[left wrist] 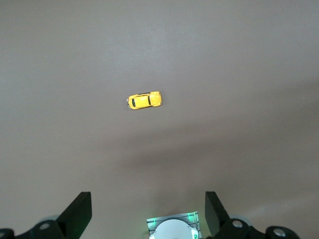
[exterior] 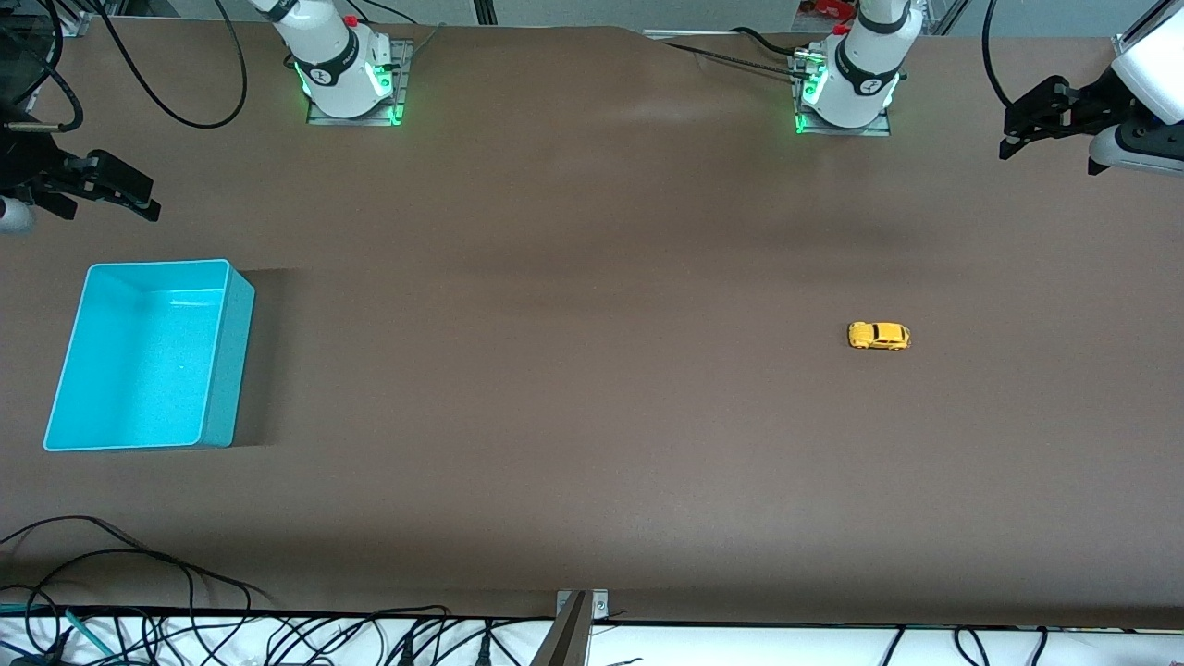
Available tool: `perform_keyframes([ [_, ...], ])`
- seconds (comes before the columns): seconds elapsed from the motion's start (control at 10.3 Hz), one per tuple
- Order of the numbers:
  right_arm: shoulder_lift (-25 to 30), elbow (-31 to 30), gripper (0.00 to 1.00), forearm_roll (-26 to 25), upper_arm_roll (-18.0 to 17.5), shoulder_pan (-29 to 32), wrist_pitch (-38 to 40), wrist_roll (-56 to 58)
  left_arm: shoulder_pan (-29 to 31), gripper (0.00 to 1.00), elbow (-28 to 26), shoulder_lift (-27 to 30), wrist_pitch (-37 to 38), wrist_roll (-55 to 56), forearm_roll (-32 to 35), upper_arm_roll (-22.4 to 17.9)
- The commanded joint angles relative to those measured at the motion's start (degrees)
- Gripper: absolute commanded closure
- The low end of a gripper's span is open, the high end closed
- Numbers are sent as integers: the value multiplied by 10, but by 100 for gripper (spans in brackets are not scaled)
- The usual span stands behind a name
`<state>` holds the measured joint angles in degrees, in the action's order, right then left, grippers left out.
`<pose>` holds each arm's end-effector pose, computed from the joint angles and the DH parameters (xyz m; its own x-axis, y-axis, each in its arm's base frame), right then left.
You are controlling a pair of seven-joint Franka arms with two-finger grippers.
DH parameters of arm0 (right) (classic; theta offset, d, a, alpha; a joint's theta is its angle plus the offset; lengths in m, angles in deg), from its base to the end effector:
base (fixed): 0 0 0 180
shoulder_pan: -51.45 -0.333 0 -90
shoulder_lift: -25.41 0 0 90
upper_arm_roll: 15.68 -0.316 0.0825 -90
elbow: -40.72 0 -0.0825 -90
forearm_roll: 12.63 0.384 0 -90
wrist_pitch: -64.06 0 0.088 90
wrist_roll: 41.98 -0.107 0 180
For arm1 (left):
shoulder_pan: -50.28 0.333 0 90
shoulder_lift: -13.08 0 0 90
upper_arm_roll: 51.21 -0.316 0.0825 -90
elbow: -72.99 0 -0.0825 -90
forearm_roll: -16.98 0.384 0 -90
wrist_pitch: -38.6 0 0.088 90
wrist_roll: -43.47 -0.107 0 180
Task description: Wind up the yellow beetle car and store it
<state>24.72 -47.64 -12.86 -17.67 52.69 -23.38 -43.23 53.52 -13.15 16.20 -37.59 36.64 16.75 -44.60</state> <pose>0.5538 0.0067 0.6274 0.9996 -0.0089 -0.0280 -0.0088 -1.0000 0.0042 0.5100 -0.0325 0.6647 0.9771 -0.1767 -0.1187 -0.1766 -0.9842 0.0119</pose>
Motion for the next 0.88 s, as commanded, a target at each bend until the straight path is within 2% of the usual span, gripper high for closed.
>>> perform_keyframes([
  [0.0, 4, 7, 0, 2, -2, 1, 10, -1, 10, 0, 18, -9, 11, 2, -3, 2],
  [0.29, 4, 7, 0, 2, -2, 1, 10, -1, 21, 0, -4, -12, -2, 4, 4, 5],
  [0.78, 4, 7, 0, 2, -2, 1, 10, -1, 24, 0, -152, -15, -104, -5, 4, -4],
])
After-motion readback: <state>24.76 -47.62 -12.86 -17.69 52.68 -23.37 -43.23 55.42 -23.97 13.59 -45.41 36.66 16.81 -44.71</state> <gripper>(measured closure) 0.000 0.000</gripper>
